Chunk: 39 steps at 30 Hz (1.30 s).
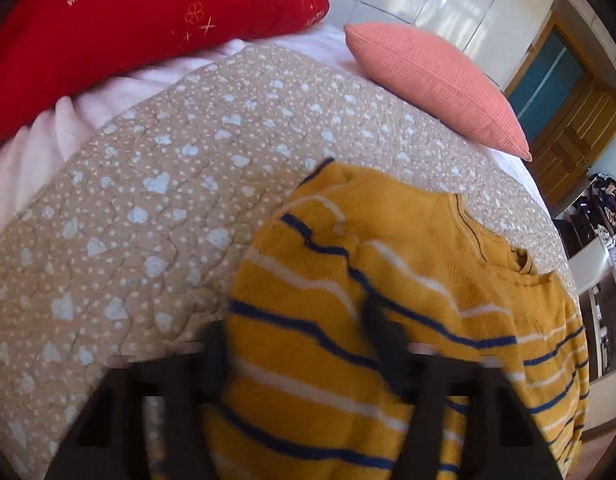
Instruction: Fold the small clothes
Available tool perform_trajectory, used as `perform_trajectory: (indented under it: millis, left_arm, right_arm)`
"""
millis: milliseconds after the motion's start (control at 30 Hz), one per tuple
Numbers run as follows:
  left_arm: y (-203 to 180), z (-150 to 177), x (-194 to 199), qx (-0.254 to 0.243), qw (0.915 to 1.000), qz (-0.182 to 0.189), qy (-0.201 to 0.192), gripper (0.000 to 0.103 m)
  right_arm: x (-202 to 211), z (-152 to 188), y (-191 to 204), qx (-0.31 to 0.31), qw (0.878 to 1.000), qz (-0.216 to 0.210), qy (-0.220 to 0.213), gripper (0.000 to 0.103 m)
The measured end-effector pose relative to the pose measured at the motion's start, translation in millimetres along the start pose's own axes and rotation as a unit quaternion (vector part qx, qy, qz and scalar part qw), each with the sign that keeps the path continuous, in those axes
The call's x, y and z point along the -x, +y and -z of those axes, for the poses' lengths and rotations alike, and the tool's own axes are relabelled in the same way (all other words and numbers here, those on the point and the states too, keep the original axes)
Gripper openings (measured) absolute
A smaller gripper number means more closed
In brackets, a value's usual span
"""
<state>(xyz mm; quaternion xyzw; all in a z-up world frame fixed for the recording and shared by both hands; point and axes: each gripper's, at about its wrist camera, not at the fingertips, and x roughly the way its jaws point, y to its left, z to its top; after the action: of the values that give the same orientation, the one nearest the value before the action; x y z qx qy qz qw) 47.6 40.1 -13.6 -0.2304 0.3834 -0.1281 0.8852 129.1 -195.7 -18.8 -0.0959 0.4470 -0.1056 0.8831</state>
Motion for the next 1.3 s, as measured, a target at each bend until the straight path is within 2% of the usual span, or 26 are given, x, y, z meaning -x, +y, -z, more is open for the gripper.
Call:
perform_trajectory:
  millis: [100,233,400,533,700,767,833,967,1067,1133,1200,1300]
  left_arm:
    - [-5,2,3,-0.003,1.0000,0.001,-0.005,0.084]
    - [-20,10,4,-0.023,0.9997,-0.001,-0.006,0.084]
    - [-50,27,5,-0.064,0.9979,0.000,0.002,0.084]
    - [-78,44,-1,-0.089,0.9952,0.008,0.038,0.084]
    - [-113,64,4,-0.137,0.9886,0.019,0.060,0.084]
    - [-131,71,7,-0.167,0.9838,0.017,0.063,0.084]
    - [-145,75,9,-0.190,0.9794,0.018,0.066,0.084]
    - [-172,83,10,-0.225,0.9718,0.017,0.068,0.084]
    - [-191,90,11,-0.248,0.9660,0.019,0.073,0.084]
    - [-204,97,11,-0.260,0.9624,0.021,0.074,0.084]
    - [-215,103,9,-0.270,0.9594,0.024,0.078,0.084]
    - [-234,116,3,-0.279,0.9553,0.030,0.093,0.084]
  right_arm:
    - [17,0,-36,-0.053,0.997,-0.062,-0.010,0.016]
    - [47,9,-101,-0.123,0.985,-0.111,-0.039,0.015]
    - [75,40,-197,-0.195,0.973,-0.106,-0.071,0.014]
    - [76,73,-262,-0.242,0.962,-0.092,-0.081,0.014]
    - [64,126,-339,-0.322,0.940,-0.083,-0.082,0.014]
    - [50,153,-367,-0.368,0.923,-0.090,-0.075,0.014]
    - [37,178,-383,-0.405,0.906,-0.106,-0.067,0.014]
    - [25,213,-396,-0.431,0.884,-0.164,-0.074,0.017]
    - [39,229,-406,-0.445,0.880,-0.143,-0.087,0.037]
    - [57,237,-418,-0.452,0.877,-0.126,-0.106,0.037]
    - [85,237,-423,-0.439,0.879,-0.120,-0.140,0.037]
    - [119,226,-416,-0.401,0.882,-0.167,-0.184,0.037]
